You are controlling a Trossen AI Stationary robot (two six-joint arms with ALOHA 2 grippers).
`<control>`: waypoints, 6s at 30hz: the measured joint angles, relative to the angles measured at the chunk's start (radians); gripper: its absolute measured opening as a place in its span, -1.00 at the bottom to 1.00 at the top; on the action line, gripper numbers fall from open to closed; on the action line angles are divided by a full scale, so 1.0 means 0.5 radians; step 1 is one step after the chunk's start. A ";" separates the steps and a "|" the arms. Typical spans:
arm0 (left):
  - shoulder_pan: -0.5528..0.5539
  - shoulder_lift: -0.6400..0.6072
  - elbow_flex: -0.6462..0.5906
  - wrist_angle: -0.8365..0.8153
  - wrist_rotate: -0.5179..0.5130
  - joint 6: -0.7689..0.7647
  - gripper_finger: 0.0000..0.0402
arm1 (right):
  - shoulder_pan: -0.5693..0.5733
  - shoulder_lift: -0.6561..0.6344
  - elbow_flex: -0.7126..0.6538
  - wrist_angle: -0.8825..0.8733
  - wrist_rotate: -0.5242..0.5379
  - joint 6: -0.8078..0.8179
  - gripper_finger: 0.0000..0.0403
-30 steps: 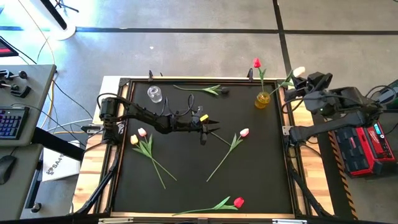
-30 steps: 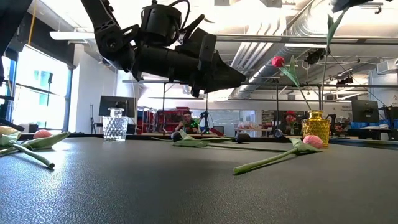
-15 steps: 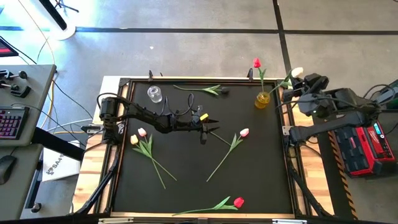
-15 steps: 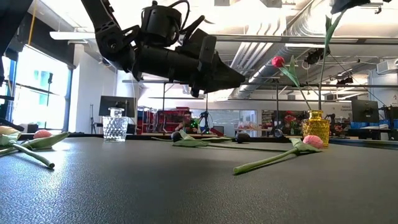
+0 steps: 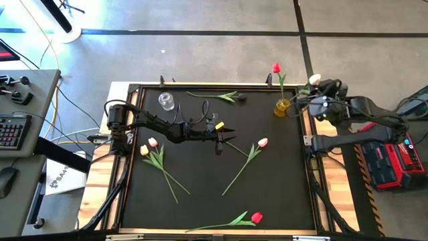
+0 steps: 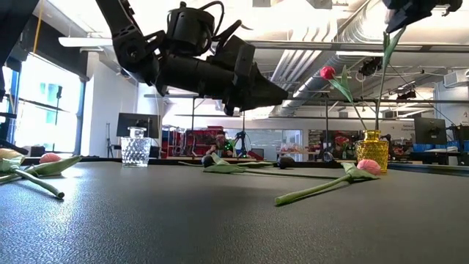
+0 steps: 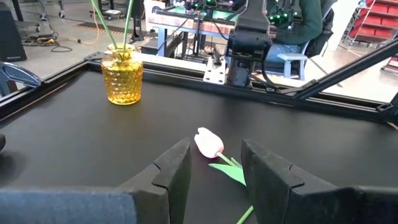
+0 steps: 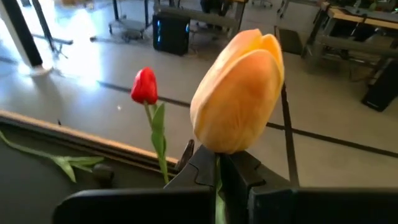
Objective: Sort flowers into vase by color
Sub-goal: Put the right orange flower into the yellow flower vase, then put the red flower into the yellow flower vase
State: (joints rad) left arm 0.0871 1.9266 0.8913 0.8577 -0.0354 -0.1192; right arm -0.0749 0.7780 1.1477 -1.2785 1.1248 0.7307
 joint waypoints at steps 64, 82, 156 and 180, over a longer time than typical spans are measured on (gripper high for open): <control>-0.012 -0.002 0.000 -0.228 0.160 0.037 -0.36 | -0.162 0.115 -0.481 0.563 -1.151 0.035 -0.07; -0.340 -0.004 0.001 -0.204 -0.197 -0.180 -0.36 | 0.289 0.339 -1.147 1.784 -1.570 0.064 -0.07; -1.112 0.680 1.153 -1.111 -0.490 -0.278 -0.36 | 1.041 1.294 -1.148 2.730 -1.099 -0.026 -0.07; -1.322 0.742 1.483 -1.574 -0.370 -0.315 -0.36 | 1.041 1.269 -1.147 2.579 -1.286 0.340 -0.07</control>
State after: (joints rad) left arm -0.5737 2.2974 1.6329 0.0709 -0.2203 -0.2767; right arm 0.4457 1.4124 0.5743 0.0113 0.4820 0.9008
